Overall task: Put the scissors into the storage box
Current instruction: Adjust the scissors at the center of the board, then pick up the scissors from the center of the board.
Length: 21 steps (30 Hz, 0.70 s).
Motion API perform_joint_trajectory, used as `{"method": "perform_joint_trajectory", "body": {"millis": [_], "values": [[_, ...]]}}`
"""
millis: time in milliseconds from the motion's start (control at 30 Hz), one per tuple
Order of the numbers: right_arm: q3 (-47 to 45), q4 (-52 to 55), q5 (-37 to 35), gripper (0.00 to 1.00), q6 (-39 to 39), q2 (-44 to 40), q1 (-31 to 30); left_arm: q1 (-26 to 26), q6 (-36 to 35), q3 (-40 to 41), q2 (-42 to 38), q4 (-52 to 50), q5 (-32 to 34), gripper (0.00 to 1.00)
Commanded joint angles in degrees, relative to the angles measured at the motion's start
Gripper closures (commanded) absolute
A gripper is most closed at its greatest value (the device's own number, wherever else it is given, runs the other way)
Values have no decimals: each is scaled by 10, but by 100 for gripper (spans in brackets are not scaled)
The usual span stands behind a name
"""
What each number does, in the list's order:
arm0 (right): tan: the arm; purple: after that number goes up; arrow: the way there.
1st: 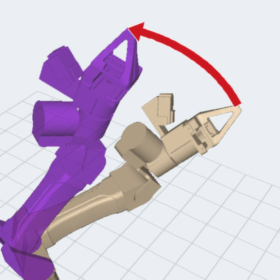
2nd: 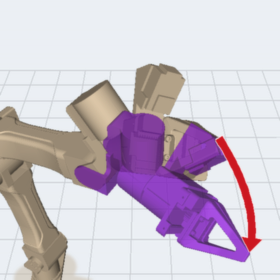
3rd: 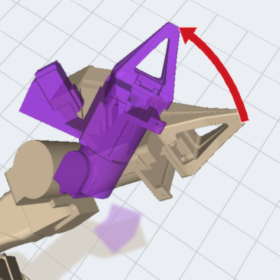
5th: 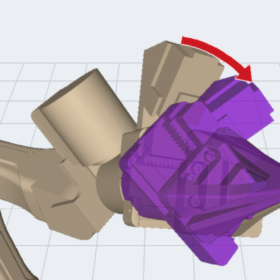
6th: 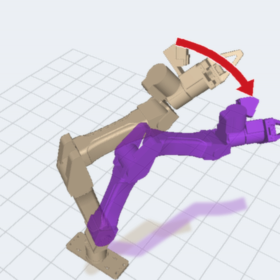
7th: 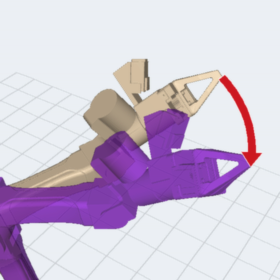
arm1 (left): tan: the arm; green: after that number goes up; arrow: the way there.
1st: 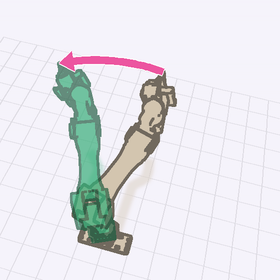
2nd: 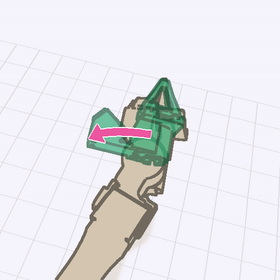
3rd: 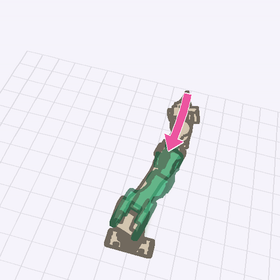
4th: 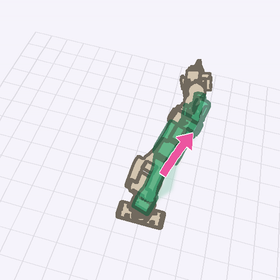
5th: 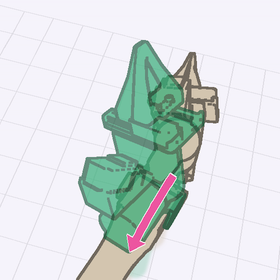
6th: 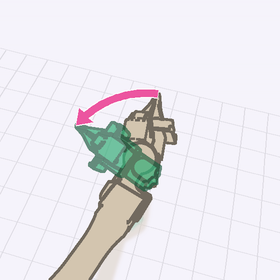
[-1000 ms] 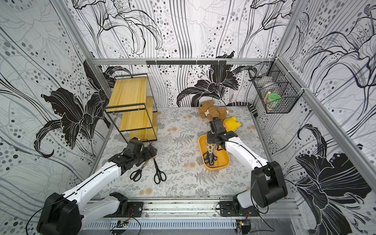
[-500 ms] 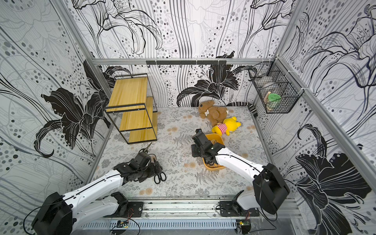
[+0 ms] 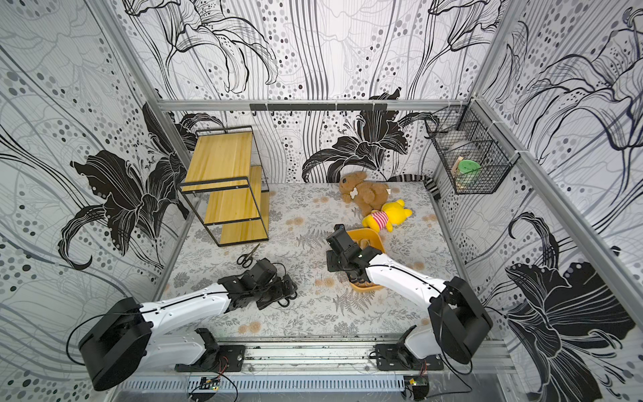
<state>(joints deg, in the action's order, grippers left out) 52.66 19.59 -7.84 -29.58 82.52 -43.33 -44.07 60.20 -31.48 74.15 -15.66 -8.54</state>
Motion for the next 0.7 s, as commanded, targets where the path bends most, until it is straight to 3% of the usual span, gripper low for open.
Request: {"method": "perform_joint_trajectory", "body": {"millis": [0,233,500,667], "values": [[7,1,21,51,-3,27,-19,-8,1,-22,30,20,-19,3],[63,3,52,53,40,107,-62,20,-19,-47,-24,-34,39,3],[158,22,82,52,108,212,-111,199,-57,-24,-121,-56,28,3],[203,53,80,51,149,253,-136,293,-78,-22,-126,-31,5,3]]}}
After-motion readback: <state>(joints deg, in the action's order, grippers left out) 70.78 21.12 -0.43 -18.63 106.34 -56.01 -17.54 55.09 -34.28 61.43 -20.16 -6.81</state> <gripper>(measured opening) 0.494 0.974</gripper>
